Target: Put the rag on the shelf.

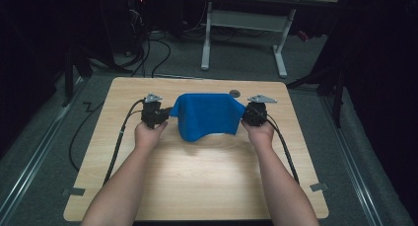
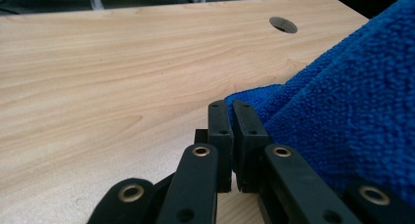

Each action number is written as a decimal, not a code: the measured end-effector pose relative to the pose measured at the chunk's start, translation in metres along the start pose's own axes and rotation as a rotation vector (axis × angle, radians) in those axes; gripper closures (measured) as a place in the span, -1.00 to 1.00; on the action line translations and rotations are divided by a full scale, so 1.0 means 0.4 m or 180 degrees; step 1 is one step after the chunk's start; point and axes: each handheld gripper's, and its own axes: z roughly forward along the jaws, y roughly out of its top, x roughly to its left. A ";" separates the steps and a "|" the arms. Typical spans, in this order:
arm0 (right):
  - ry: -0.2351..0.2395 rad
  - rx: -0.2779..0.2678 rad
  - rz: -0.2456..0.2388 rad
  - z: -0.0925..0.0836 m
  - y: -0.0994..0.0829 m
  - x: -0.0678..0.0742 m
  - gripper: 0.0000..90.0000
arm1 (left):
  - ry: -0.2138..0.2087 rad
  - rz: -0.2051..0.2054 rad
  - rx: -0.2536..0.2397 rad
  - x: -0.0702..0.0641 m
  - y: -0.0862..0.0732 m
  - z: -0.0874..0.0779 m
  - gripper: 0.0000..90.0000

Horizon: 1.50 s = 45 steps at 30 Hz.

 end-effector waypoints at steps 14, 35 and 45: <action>-0.0009 0.0120 -0.0004 0.024 -0.029 0.005 0.97 | -0.0072 -0.0047 0.0201 -0.002 -0.027 0.028 0.93; -0.0126 -0.0050 0.0111 -0.021 -0.016 -0.029 0.55 | 0.0247 -0.0056 -0.0048 0.014 0.004 -0.039 0.27; -0.0179 -0.0079 0.0106 -0.050 0.001 -0.042 0.38 | 0.0394 -0.0017 -0.0112 0.027 0.019 -0.076 0.18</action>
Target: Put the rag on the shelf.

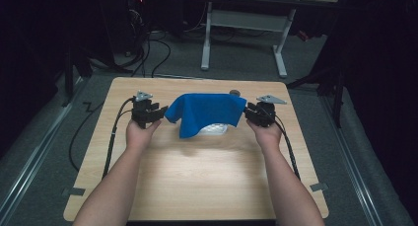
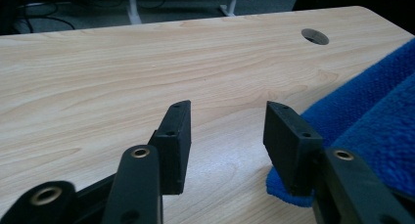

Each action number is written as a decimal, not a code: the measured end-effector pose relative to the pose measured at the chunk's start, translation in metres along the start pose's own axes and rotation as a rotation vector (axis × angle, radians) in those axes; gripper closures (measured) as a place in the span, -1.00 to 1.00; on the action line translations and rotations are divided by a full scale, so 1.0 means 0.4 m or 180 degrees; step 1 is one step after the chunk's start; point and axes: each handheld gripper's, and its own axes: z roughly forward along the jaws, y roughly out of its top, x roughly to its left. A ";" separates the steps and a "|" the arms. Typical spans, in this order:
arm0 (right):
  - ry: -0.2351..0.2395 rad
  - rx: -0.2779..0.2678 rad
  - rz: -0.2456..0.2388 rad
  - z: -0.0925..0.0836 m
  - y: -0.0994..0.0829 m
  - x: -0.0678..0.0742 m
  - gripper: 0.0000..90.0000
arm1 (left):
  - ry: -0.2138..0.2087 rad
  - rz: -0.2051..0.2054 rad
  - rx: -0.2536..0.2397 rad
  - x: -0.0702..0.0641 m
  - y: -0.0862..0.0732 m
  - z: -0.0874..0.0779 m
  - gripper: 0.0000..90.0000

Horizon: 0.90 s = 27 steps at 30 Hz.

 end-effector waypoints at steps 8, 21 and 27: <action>-0.0092 -0.0023 -0.0015 -0.014 0.004 -0.008 0.20 | 0.0121 0.0030 -0.0025 0.011 0.003 -0.019 0.10; -0.0175 -0.0039 -0.0066 -0.043 0.001 -0.016 0.05 | 0.0229 0.0025 -0.0057 0.034 -0.020 -0.053 0.04; -0.0214 -0.0127 -0.0082 -0.085 -0.017 -0.015 0.00 | 0.0238 0.0004 -0.0112 0.039 -0.040 -0.082 0.03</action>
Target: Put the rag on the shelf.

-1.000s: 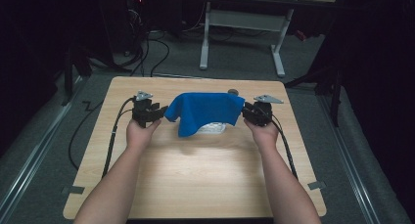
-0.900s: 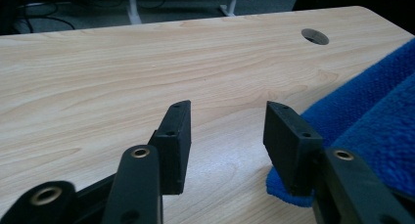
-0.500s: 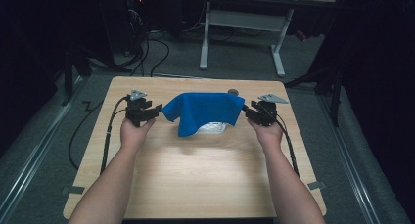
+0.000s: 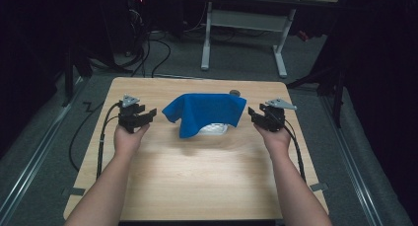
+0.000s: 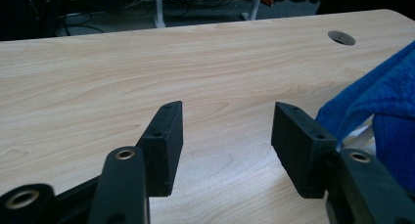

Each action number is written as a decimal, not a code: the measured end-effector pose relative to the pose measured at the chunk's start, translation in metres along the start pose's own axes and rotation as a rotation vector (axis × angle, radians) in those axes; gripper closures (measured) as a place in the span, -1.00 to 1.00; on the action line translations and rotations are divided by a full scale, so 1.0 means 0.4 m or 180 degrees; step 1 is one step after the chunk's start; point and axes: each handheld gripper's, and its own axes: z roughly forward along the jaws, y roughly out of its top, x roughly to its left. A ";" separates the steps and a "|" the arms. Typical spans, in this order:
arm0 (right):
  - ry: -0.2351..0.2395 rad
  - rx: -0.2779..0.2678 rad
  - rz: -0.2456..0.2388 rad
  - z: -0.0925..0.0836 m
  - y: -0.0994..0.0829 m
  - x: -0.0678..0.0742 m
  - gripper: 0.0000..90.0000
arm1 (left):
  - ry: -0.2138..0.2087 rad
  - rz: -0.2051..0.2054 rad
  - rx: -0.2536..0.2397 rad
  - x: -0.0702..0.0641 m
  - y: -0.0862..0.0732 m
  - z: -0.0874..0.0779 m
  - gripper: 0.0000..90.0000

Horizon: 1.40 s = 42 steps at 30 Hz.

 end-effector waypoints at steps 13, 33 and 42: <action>0.0073 -0.0105 -0.0165 -0.108 -0.048 0.020 -0.10 | -0.0084 -0.0022 -0.0084 -0.026 -0.081 -0.117 -0.02; 0.0290 0.0061 -0.0385 -0.282 -0.223 0.207 -0.23 | -0.0594 0.0331 0.0245 -0.260 -0.263 -0.229 -0.12; 0.0539 0.0355 -0.0537 -0.278 -0.327 0.271 -0.28 | -0.0740 0.0611 0.0503 -0.311 -0.310 -0.209 -0.12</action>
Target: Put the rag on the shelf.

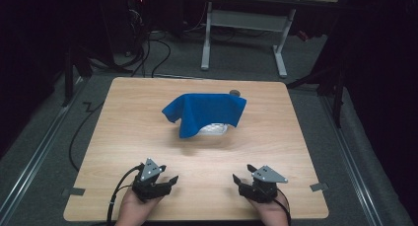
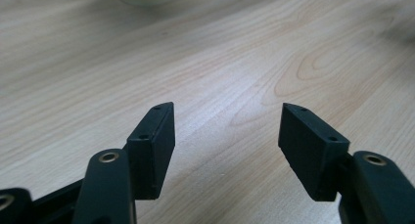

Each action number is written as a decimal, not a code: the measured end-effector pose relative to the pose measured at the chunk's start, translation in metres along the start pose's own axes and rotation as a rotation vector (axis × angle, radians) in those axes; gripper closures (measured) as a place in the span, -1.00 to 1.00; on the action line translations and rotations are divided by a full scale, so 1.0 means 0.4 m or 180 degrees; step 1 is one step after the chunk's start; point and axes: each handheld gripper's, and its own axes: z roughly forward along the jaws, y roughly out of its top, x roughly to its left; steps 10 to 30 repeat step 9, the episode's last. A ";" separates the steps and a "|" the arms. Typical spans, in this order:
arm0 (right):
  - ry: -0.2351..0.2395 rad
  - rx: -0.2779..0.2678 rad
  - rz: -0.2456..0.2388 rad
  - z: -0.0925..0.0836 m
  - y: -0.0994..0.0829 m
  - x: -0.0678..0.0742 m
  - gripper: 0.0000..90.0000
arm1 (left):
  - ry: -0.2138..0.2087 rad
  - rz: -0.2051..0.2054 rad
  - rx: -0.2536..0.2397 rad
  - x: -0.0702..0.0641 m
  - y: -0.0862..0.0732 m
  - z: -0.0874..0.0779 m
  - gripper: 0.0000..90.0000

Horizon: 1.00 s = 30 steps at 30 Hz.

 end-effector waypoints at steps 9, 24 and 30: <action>0.0065 0.0003 -0.0077 0.025 0.002 -0.008 -0.32 | -0.0049 -0.0145 0.0024 0.017 -0.006 0.012 -0.14; 0.0065 0.0003 -0.0077 0.025 0.002 -0.008 -0.32 | -0.0049 -0.0145 0.0024 0.017 -0.006 0.012 -0.14; 0.0065 0.0003 -0.0077 0.025 0.002 -0.008 -0.32 | -0.0049 -0.0145 0.0024 0.017 -0.006 0.012 -0.14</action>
